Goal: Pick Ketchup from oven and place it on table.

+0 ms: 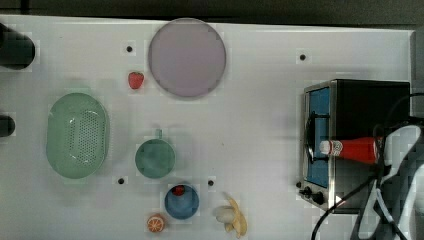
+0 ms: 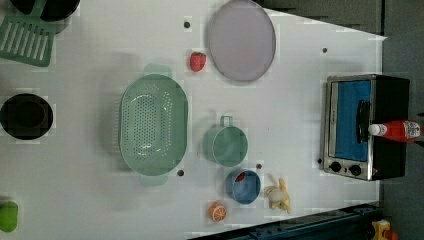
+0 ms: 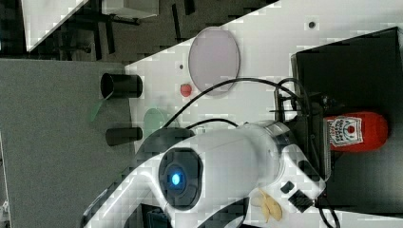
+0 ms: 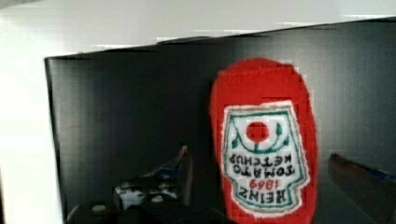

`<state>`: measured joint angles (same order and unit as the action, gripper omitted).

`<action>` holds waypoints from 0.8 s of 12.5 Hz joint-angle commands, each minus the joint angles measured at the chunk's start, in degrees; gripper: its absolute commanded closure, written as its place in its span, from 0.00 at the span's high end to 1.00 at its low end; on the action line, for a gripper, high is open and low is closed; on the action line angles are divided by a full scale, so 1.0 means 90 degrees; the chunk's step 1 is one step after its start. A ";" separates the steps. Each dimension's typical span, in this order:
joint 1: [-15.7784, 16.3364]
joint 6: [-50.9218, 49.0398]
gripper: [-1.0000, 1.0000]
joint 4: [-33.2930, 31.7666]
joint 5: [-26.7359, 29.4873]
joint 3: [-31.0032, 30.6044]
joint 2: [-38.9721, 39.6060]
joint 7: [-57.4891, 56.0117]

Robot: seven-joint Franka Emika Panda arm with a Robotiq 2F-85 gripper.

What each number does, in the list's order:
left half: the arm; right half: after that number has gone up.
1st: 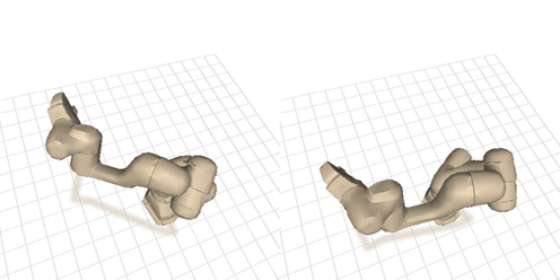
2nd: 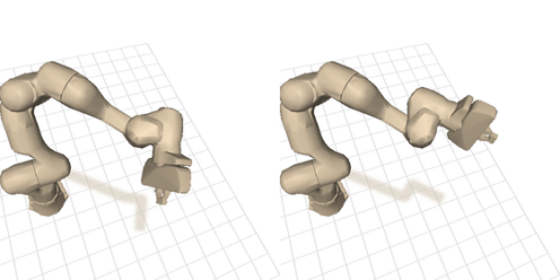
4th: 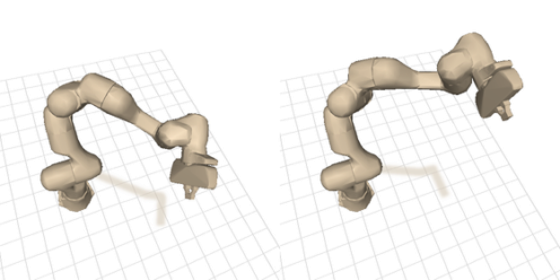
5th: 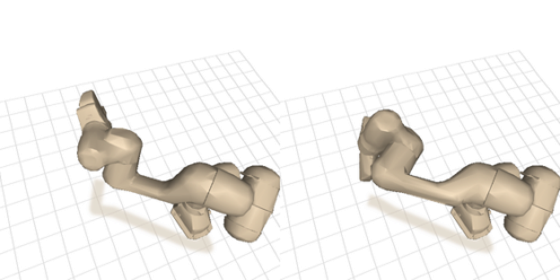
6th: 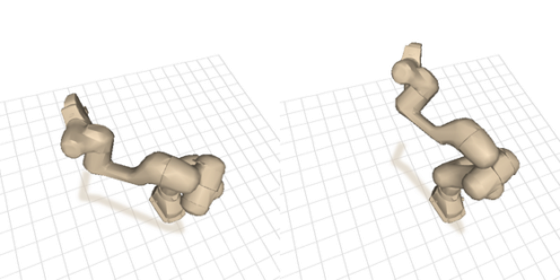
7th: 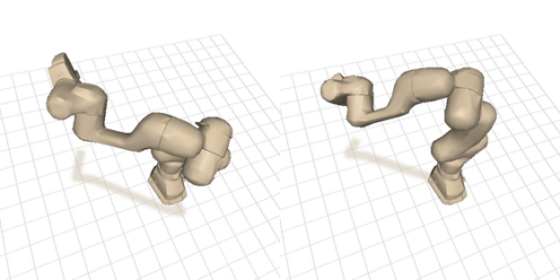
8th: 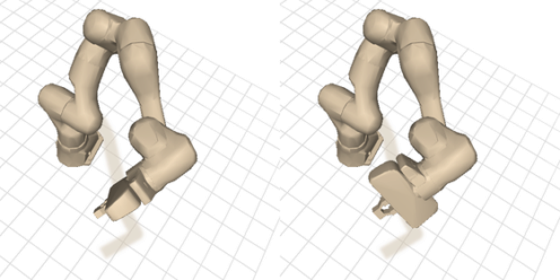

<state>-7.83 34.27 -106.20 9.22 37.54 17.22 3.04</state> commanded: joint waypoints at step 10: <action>0.0470 -0.2094 0.63 0.1201 0.0131 -0.0177 -0.0682 -0.0327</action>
<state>-7.53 18.04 -99.71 10.69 35.87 17.32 2.22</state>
